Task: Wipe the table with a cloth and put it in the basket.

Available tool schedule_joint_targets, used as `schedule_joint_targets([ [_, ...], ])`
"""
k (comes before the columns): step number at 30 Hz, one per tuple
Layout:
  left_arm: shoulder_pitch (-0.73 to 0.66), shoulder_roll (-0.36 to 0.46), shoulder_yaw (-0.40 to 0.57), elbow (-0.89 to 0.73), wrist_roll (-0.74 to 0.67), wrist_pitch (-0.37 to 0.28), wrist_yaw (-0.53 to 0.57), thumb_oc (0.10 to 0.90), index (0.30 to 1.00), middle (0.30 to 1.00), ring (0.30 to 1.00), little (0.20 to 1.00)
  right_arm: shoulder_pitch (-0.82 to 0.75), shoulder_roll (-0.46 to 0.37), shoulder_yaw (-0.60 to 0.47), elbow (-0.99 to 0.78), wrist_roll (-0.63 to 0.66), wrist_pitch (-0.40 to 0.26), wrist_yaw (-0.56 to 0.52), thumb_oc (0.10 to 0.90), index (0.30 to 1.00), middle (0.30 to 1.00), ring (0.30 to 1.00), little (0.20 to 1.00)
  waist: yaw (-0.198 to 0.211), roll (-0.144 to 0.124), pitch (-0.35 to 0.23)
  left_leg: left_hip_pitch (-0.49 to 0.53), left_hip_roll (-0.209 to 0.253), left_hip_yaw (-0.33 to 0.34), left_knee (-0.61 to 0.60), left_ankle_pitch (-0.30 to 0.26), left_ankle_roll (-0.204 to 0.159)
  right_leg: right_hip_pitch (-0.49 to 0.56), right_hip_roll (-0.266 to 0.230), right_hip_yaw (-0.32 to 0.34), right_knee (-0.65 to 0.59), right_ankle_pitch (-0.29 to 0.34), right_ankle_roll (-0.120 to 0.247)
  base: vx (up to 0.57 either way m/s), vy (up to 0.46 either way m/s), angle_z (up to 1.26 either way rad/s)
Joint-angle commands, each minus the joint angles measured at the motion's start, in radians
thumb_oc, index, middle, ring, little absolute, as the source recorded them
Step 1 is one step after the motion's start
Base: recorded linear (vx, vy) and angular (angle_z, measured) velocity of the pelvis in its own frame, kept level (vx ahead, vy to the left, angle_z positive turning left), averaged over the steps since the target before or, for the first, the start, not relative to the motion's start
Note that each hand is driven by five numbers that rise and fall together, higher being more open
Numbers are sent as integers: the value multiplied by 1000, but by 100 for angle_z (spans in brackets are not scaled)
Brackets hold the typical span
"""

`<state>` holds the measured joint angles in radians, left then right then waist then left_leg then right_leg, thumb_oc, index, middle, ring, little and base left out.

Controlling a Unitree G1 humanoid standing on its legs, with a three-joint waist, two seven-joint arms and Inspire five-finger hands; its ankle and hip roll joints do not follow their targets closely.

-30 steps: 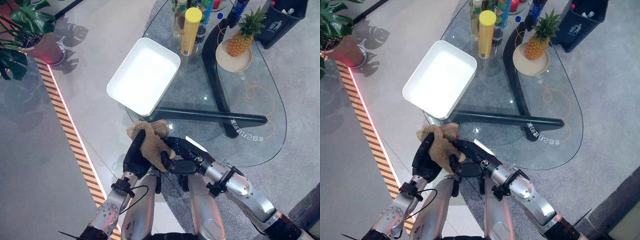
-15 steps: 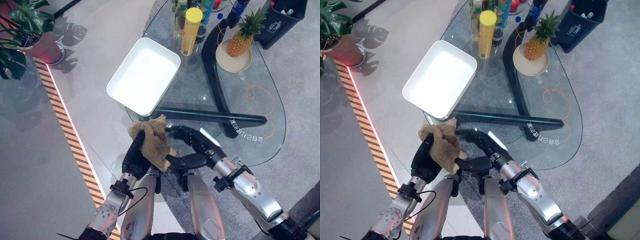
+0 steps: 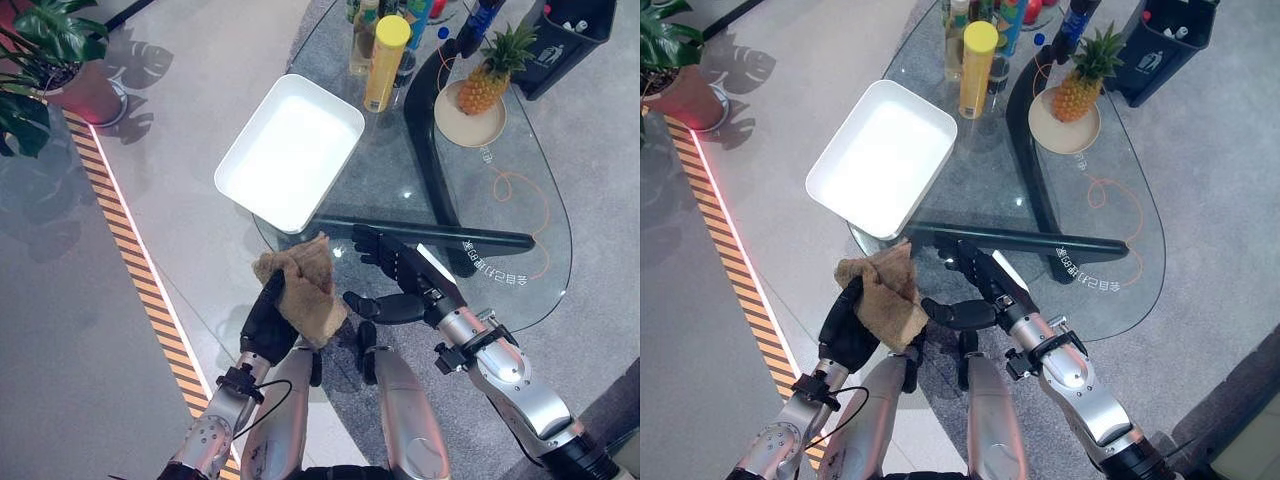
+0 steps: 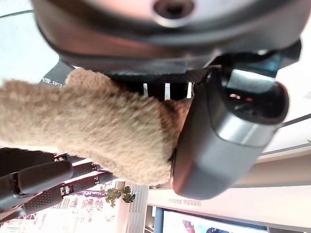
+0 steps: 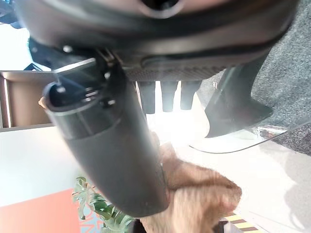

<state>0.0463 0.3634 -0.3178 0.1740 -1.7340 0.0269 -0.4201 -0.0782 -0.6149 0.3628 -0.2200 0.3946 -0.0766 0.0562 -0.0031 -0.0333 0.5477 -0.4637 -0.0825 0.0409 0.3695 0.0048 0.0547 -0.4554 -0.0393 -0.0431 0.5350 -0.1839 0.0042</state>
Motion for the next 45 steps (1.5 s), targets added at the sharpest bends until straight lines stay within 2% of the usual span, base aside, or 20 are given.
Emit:
schedule_joint_targets([
  [1, 23, -2, 39, -201, 6, 12, -134, 100, 300, 300, 300, 200, -47, 13, -6, -130, 24, -111, -1, 800, 900, 900, 900, 900, 1, -8, -28, -27, -58, -9, 138, -120, 41, 32, 56, 30, -139, 146, 25, 0, 0, 0],
  [12, 19, -1, 67, -192, 19, -26, -138, 100, 300, 300, 300, 200, -36, 30, -14, -108, 28, -108, -9, 800, 900, 900, 900, 900, 2, -15, -28, -21, -56, -2, 132, -119, 41, 39, 59, 32, -150, 153, 31, 0, 0, 0],
  [17, 14, 6, 96, -191, 84, -138, -128, 100, 300, 300, 300, 200, -9, 32, -17, -89, 9, -65, -29, 800, 900, 900, 900, 900, 0, -13, -28, -20, -56, 3, 139, -119, 38, 37, 58, 32, -140, 152, 30, 0, 0, 0],
  [19, 7, 12, 120, -194, 121, -206, -113, 100, 300, 300, 300, 200, 2, 30, -15, -71, 9, -37, -28, 800, 900, 900, 900, 900, -1, -9, -28, -21, -59, 4, 141, -117, 37, 37, 57, 32, -136, 148, 27, 36, 45, -2],
  [20, -2, 19, 149, -197, 169, -265, -92, 100, 300, 300, 300, 200, 20, 28, -13, -48, 5, -9, -21, 800, 900, 900, 900, 900, -2, -4, -28, -24, -61, 5, 150, -117, 34, 35, 55, 34, -128, 144, 25, 41, 50, -4],
  [21, -3, 20, 153, -197, 173, -269, -86, 100, 300, 300, 300, 200, 23, 27, -13, -44, 8, -2, -19, 800, 900, 900, 900, 900, -2, -4, -28, -24, -61, 5, 151, -117, 33, 35, 55, 34, -126, 143, 25, 52, 58, -4],
  [22, -12, 27, 171, -198, 212, -304, -72, 100, 300, 300, 300, 200, 34, 26, -10, -29, 4, 14, -14, 800, 900, 900, 900, 900, -4, 0, -28, -25, -62, 6, 155, -115, 31, 33, 55, 35, -121, 141, 23, 54, 67, -7],
  [23, -29, 36, 190, -194, 283, -364, -37, 100, 300, 300, 300, 200, 45, 26, -5, -4, 17, 54, 2, 800, 900, 900, 900, 900, -6, 6, -28, -29, -65, 8, 159, -112, 28, 31, 53, 36, -115, 138, 20, 68, 97, -11],
  [24, -42, 47, 203, -205, 318, -394, 12, 100, 300, 300, 300, 200, 53, 25, 4, 15, 14, 69, 14, 800, 900, 900, 900, 900, -9, 10, -28, -35, -66, 12, 164, -109, 24, 26, 52, 38, -108, 136, 17, 49, 78, -12],
  [25, -44, 48, 205, -207, 322, -396, 18, 100, 300, 300, 300, 200, 53, 25, 6, 18, 17, 75, 15, 800, 900, 900, 900, 900, -9, 10, -28, -35, -66, 12, 165, -109, 24, 26, 52, 39, -106, 135, 17, 50, 86, -9],
  [27, -82, 64, 221, -216, 416, -436, 100, 100, 300, 300, 300, 200, 57, 23, 23, 54, 25, 114, 38, 800, 900, 900, 900, 900, -15, 18, -28, -42, -69, 18, 171, -103, 18, 18, 52, 43, -94, 132, 13, 53, 98, -3],
  [28, -119, 86, 223, -219, 532, -476, 187, 100, 300, 300, 300, 200, 55, 21, 47, 92, 37, 139, 65, 800, 900, 900, 900, 900, -23, 25, -28, -54, -70, 25, 181, -100, 13, 7, 52, 48, -84, 130, 10, 46, 104, -4],
  [32, -223, 133, 223, -195, 684, -532, 365, 100, 300, 300, 300, 200, 13, 7, 122, 162, 66, 208, 118, 800, 900, 900, 900, 900, -37, 35, -28, -101, -63, 45, 213, -100, 5, -34, 54, 62, -63, 128, 9, 25, 99, -7],
  [34, -260, 149, 217, -184, 752, -553, 421, 100, 300, 300, 300, 200, -4, 2, 152, 181, 73, 223, 123, 800, 900, 900, 900, 900, -42, 36, -28, -118, -61, 53, 222, -103, 3, -52, 57, 70, -59, 128, 11, 10, 76, -6],
  [37, -311, 177, 215, -167, 836, -560, 483, 100, 300, 300, 300, 200, -26, -4, 181, 208, 92, 230, 125, 800, 900, 900, 900, 900, -46, 36, -28, -142, -57, 62, 228, -105, 2, -76, 60, 78, -56, 129, 14, -12, 58, -11],
  [40, -418, 235, 203, -139, 988, -553, 636, 100, 300, 300, 300, 200, -70, -9, 234, 240, 120, 257, 114, 800, 900, 900, 900, 900, -52, 37, -28, -182, -53, 80, 231, -112, 4, -120, 67, 98, -64, 133, 24, -19, 78, -10],
  [45, -567, 329, 183, -63, 1095, -517, 731, 100, 300, 300, 300, 200, -114, -3, 285, 286, 145, 247, 122, 800, 900, 900, 900, 900, -59, 22, -28, -231, -43, 95, 229, -130, 11, -160, 80, 118, -100, 146, 43, -31, 26, -9],
])
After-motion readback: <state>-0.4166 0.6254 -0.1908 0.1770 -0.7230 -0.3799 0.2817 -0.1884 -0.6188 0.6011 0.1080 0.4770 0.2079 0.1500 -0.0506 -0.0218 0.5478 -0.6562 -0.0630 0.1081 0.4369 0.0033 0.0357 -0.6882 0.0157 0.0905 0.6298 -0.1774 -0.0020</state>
